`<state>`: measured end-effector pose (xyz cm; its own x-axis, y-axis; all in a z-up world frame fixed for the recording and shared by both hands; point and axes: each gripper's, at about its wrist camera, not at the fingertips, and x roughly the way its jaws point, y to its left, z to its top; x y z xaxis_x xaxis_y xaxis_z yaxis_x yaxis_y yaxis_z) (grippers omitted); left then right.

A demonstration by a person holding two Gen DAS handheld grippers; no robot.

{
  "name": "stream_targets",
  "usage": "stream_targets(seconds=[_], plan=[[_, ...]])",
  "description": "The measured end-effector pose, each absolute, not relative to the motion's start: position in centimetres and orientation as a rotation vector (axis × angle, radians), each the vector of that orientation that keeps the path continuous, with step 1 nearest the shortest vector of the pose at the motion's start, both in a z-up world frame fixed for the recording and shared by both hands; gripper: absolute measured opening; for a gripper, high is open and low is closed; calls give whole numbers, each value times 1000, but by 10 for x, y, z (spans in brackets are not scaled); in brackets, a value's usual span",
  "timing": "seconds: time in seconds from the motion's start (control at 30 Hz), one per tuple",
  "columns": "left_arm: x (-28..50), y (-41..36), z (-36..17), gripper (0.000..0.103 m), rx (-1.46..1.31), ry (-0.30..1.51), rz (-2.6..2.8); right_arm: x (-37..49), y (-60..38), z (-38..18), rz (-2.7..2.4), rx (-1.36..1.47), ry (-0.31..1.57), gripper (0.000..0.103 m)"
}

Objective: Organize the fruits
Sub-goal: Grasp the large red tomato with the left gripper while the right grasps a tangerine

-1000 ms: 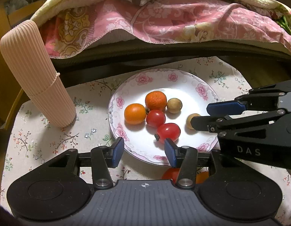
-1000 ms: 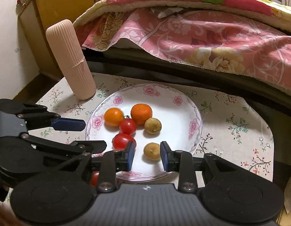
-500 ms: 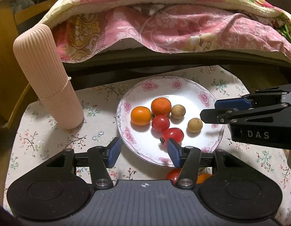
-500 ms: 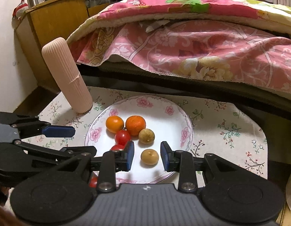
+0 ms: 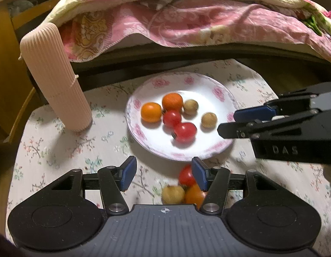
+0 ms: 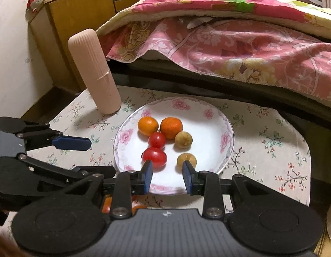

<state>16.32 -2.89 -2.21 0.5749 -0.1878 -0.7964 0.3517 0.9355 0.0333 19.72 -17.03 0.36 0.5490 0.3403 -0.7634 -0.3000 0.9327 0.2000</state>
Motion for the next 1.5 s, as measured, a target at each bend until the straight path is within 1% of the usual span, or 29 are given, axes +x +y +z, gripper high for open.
stream_targets(seconds=[0.4,0.7,0.77,0.83,0.87,0.9,1.23,1.4,1.47,1.5], plan=[[128,-52,-33,66,266,923,-396,170,-175,3,404,37,954,31],[132,-59,-52,64,277,953,-409,166,-177,0,415,24,977,31],[132,-61,-52,64,287,933,-414,167,-177,-2,417,19,983,31],[131,-63,-52,58,288,926,-413,168,-176,-4,420,13,989,31],[131,-63,-52,51,286,929,-414,168,-176,-4,422,11,992,31],[131,-62,-51,49,287,931,-408,169,-175,-5,425,8,995,31],[107,-48,-42,48,267,1017,-410,168,-169,-9,470,-24,1029,31],[97,-47,-44,50,284,1015,-412,166,-165,-13,505,-35,1044,31],[98,-44,-46,51,275,1019,-412,166,-162,-15,520,-39,1052,33],[99,-42,-47,53,273,1019,-410,167,-159,-17,524,-44,1054,37]])
